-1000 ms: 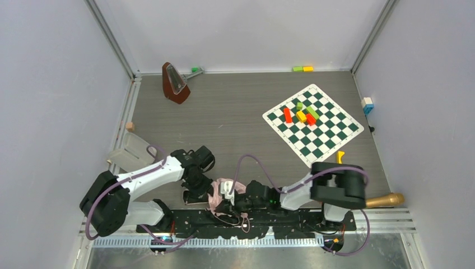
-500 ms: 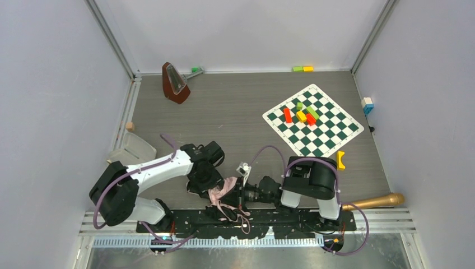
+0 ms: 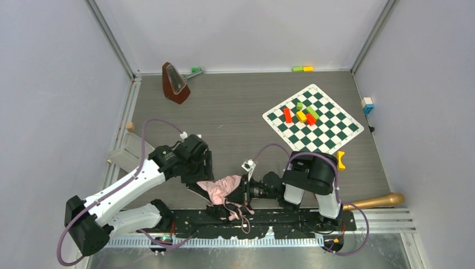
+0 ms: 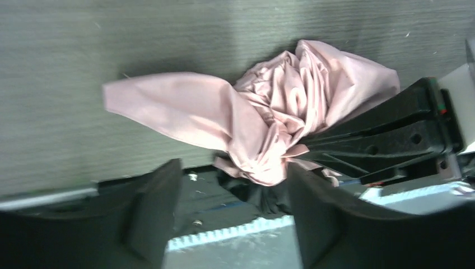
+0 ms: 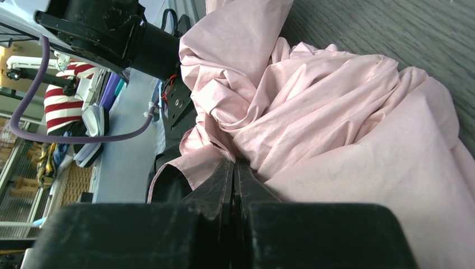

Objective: Put away the umbrella

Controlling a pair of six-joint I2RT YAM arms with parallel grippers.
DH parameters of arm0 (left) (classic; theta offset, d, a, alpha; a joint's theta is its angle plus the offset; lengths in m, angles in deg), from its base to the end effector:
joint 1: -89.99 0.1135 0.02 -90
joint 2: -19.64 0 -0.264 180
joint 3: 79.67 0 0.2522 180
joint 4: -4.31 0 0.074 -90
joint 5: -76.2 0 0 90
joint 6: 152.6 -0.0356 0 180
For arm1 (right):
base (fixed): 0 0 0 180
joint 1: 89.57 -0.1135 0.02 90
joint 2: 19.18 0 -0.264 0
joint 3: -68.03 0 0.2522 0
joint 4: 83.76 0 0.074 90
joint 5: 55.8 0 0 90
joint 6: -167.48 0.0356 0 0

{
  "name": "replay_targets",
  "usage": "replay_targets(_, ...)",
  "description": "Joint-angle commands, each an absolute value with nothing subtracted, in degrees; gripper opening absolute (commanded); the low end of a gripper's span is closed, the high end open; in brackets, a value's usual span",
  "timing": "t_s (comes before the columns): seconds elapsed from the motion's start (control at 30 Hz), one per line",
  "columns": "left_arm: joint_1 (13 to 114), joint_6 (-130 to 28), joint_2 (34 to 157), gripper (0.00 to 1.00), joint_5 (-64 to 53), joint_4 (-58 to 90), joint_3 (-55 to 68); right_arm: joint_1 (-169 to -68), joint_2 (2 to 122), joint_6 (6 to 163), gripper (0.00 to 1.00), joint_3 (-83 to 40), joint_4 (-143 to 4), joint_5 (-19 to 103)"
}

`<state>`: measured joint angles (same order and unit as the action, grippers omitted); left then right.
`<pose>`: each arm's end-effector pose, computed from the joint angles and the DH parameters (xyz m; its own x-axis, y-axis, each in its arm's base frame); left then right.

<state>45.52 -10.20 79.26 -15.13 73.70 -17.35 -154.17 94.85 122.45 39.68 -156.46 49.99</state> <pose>0.1303 -0.1267 0.2525 -0.9496 -0.1778 -0.2583 -0.0959 0.9489 -0.3005 0.0993 0.2318 0.0788 -0.7629 -0.0211 -0.6462 -0.6273 0.2659 0.7319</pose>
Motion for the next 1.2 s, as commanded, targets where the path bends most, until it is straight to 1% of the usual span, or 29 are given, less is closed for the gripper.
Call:
replay_targets(0.0,45.3,-24.9,73.9,0.76,-24.0,78.5,-15.2,-153.4,99.7,115.5,0.06,41.7,-136.3,49.3)
replay_targets(0.03,45.2,-26.3,71.0,0.90,-24.4,76.8,-16.4,-153.4,99.0,114.5,0.06,41.0,-134.4,49.4)
replay_targets(0.07,44.7,-27.1,68.4,0.97,-25.6,74.8,-17.2,-153.4,98.6,113.9,0.06,40.7,-133.6,49.5)
replay_targets(0.1,43.8,-27.7,65.2,0.98,-26.6,72.5,-18.8,-153.3,98.2,113.1,0.06,40.3,-132.6,49.7)
replay_targets(0.17,42.1,-29.9,58.0,0.99,-24.9,65.4,-24.2,-153.2,97.6,111.9,0.06,39.7,-131.1,50.4)
replay_targets(0.2,41.6,-32.8,54.0,0.99,-22.8,59.1,-27.0,-153.2,97.4,111.0,0.06,39.2,-130.6,50.8)
replay_targets(0.23,41.5,-38.4,50.6,0.99,-18.6,54.5,-29.2,-153.2,97.1,110.7,0.06,39.0,-129.7,51.1)
replay_targets(0.3,41.5,-56.0,45.5,0.99,-4.4,50.8,-29.8,-153.2,96.7,109.7,0.06,38.4,-128.5,52.0)
replay_targets(0.37,41.4,-75.9,43.4,0.99,10.0,55.4,-26.9,-153.1,96.2,108.8,0.06,37.9,-127.2,52.6)
replay_targets(0.4,41.4,-82.7,43.3,0.99,11.4,58.0,-25.4,-153.1,95.9,108.4,0.06,37.7,-126.8,52.8)
replay_targets(0.5,41.4,-94.2,45.6,0.99,12.6,62.4,-22.5,-153.0,95.5,108.0,0.06,37.0,-125.4,53.6)
replay_targets(0.6,41.2,-109.0,48.9,0.99,17.7,67.6,-23.8,-153.0,95.1,107.8,0.06,36.4,-125.0,54.5)
replay_targets(0.7,41.0,-117.9,49.5,0.99,18.3,67.0,-28.4,-152.9,94.7,107.6,0.06,36.3,-125.2,55.4)
replay_targets(0.77,40.7,-121.2,48.8,0.99,18.7,64.3,-31.3,-152.9,94.3,107.3,0.06,36.3,-125.0,55.7)
replay_targets(0.93,39.2,-127.4,47.6,0.99,12.9,56.0,-39.8,-152.8,93.9,107.1,0.06,35.7,-125.2,56.6)
replay_targets(1.03,37.0,-129.6,50.8,0.99,7.6,52.8,-41.3,-152.6,93.7,107.0,0.06,35.5,-125.3,57.3)
replay_targets(1.17,35.4,-133.3,57.8,0.99,4.6,50.9,-40.9,-152.4,93.8,106.9,0.06,35.2,-125.5,58.2)
